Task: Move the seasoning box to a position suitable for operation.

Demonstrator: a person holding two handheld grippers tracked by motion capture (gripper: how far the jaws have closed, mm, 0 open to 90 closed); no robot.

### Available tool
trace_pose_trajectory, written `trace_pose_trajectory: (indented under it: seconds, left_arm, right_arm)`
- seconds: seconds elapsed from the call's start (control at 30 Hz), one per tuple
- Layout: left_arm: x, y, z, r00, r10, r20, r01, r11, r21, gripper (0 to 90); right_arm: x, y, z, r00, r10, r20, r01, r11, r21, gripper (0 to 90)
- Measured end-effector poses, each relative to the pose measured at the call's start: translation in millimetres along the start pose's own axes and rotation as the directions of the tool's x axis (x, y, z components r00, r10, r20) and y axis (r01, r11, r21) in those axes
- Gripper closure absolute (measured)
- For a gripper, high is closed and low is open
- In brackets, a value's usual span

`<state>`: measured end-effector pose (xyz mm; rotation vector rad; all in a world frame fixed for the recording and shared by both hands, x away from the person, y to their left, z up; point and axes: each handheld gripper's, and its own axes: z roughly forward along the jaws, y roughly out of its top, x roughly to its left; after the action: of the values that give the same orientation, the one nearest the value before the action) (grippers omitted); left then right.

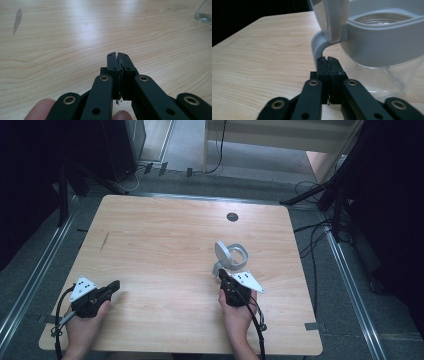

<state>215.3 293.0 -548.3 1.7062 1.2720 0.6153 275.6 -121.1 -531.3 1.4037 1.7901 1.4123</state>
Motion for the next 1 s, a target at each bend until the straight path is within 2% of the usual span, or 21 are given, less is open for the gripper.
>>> trace_pose_trajectory:
  seconds: [0.07,0.13,0.2,0.3,0.4,0.5,0.57,0.6,0.7,0.73,0.83,0.9,1.0]
  left_arm:
    - [-3.8,1.6,-0.1,1.0,-0.002,0.007,0.001,1.0,0.005,89.5]
    - [-11.7,5.3,0.7,0.9986,-0.027,0.045,0.028,0.9996,-0.005,89.6]
    - [-23.4,9.5,3.9,0.9975,-0.008,0.071,0.009,0.9999,-0.005,89.7]
    - [-50.7,18.0,13.8,0.9889,0.008,0.148,-0.007,0.9999,-0.01,89.8]
    - [-78.3,25.2,28.0,0.9748,0.03,0.221,-0.03,0.9996,-0.004,89.9]
    - [-105.2,31.5,46.4,0.9597,0.045,0.277,-0.048,0.9988,0.006,89.8]
    - [-122.7,36.1,59.7,0.9488,0.052,0.312,-0.055,0.9985,0.001,89.9]
    - [-131.5,38.3,66.7,0.9438,0.05,0.327,-0.054,0.9985,0.002,89.8]
    - [-157.8,44.7,88.5,0.9362,0.046,0.348,-0.053,0.9985,0.012,89.9]
    - [-161.6,45.5,91.5,0.9353,0.044,0.351,-0.051,0.9986,0.01,90.0]
    - [-183.9,49.7,108.5,0.9223,0.044,0.384,-0.053,0.9985,0.014,90.0]
    - [-196.1,51.3,115.9,0.9105,0.05,0.411,-0.059,0.9982,0.011,89.7]
    - [-210.8,53.7,125.9,0.8986,0.065,0.434,-0.077,0.997,0.011,89.5]
  right_arm:
    - [-1.8,0.1,-3.6,0.9998,0.013,-0.014,-0.013,1.0,0.003,87.0]
    - [-7.0,0.9,-9.8,0.9997,0.012,-0.021,-0.012,1.0,0.004,88.9]
    - [-17.3,2.8,-19.6,0.9994,0.016,-0.03,-0.015,1.0,0.003,90.0]
    - [-36.2,7.5,-29.7,0.9999,-0.011,-0.006,0.011,1.0,0.015,90.0]
    - [-60.8,15.5,-31.8,0.9988,-0.038,0.031,0.038,0.999,0.006,90.0]
    - [-82.1,26.0,-25.4,0.9957,-0.075,0.055,0.076,0.997,-0.014,90.0]
    - [-93.3,33.5,-18.3,0.995,-0.082,0.058,0.083,0.996,-0.019,90.0]
    - [-98.1,37.1,-13.5,0.9954,-0.079,0.054,0.08,0.997,-0.014,90.0]
    - [-107.7,47.2,0.3,0.9966,-0.078,0.026,0.079,0.997,-0.009,90.0]
    - [-110.0,51.3,5.8,0.9959,-0.09,0.013,0.09,0.996,0.008,90.0]
    - [-117.0,57.7,16.9,0.9942,-0.107,-0.005,0.107,0.994,0.011,90.0]
    - [-123.8,60.8,24.6,0.9951,-0.096,-0.02,0.097,0.995,0.017,90.0]
    - [-131.0,65.3,33.7,0.9944,-0.085,-0.064,0.086,0.996,0.023,90.0]
